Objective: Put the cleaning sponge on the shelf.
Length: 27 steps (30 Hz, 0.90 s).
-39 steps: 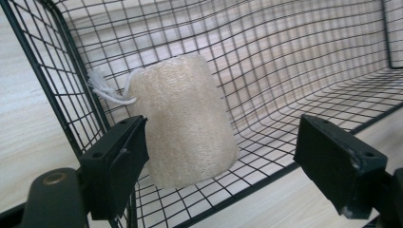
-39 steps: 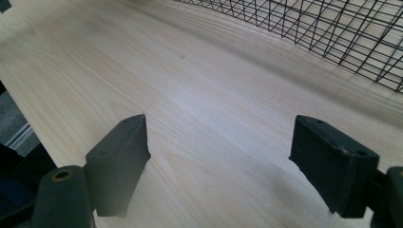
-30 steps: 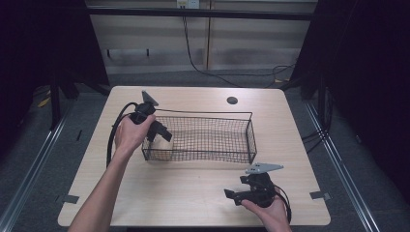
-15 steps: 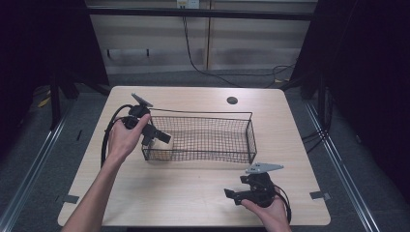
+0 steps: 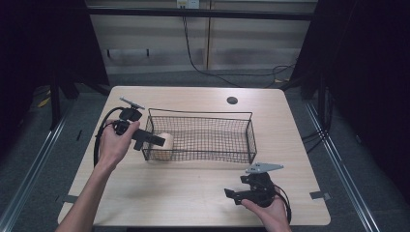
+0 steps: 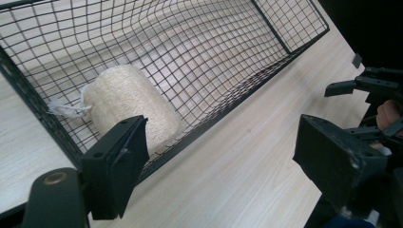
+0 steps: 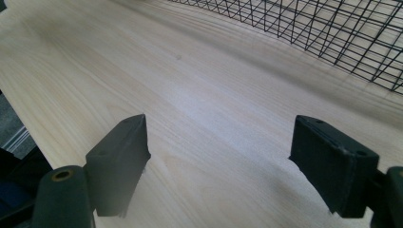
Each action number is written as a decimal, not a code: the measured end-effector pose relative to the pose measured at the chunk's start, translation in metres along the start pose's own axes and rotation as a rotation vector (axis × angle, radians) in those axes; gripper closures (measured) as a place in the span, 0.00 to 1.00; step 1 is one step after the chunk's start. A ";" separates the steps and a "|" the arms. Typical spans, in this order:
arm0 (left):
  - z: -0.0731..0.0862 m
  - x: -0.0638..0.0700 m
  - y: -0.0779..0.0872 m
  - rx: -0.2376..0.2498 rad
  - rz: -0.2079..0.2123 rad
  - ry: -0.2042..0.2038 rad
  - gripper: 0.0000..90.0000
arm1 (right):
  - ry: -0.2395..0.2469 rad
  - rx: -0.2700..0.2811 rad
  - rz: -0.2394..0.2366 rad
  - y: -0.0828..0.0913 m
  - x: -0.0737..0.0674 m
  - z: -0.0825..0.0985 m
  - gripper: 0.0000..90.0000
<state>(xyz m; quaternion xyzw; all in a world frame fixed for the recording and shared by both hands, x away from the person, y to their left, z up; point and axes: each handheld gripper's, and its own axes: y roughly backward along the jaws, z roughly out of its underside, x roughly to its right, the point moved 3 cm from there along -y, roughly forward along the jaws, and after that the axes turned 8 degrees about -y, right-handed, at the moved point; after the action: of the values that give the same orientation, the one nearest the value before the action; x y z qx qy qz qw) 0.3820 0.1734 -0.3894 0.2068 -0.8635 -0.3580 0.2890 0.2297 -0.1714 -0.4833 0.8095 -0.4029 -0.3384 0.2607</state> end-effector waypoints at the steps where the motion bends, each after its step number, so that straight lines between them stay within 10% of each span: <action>1: 0.002 0.002 0.002 0.019 -0.012 0.005 0.20 | 0.001 0.004 0.000 0.000 0.000 0.000 0.22; 27: 0.093 0.003 0.027 0.151 -0.203 0.029 0.24 | -0.024 0.025 0.012 -0.001 0.002 0.000 0.23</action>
<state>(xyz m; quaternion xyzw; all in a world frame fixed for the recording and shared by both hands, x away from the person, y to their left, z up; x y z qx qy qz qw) 0.3159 0.2361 -0.4216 0.3195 -0.8584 -0.3162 0.2471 0.2307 -0.1727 -0.4849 0.8061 -0.4152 -0.3413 0.2476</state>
